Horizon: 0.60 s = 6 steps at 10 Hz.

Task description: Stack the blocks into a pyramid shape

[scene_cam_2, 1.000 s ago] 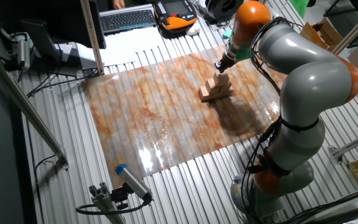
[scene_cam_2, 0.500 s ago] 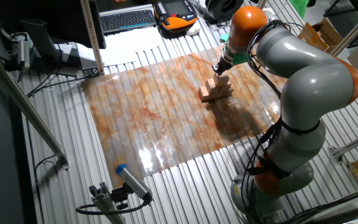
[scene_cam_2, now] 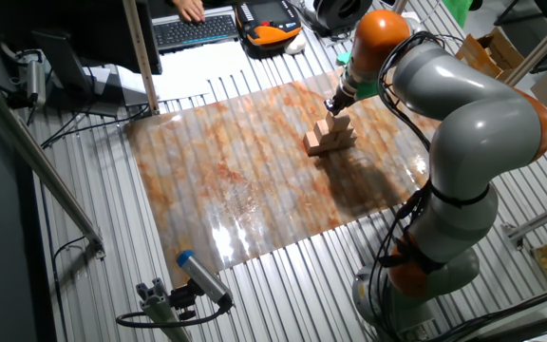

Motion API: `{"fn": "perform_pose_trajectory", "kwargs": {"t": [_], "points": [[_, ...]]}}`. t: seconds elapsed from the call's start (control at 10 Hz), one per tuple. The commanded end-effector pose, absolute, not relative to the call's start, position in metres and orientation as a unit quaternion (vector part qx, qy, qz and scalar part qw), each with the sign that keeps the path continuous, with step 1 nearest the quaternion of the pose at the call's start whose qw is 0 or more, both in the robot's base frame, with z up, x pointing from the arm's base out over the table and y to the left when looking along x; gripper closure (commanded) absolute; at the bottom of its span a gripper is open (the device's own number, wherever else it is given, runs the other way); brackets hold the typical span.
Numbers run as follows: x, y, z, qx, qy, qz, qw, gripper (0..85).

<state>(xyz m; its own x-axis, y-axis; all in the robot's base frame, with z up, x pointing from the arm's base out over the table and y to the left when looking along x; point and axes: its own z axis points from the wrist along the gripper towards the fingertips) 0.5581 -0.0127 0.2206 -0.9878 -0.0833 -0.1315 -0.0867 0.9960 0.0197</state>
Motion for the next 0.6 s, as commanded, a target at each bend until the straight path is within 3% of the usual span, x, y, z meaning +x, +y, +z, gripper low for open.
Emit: {"fn": "perform_pose_trajectory", "kwargs": {"t": [0.0, 0.5], "points": [[0.5581, -0.0123, 0.2210, -0.044, 0.997, 0.013, 0.065, 85.0], [0.5571, -0.0102, 0.2226, -0.045, 0.997, 0.007, 0.064, 85.0]]}}
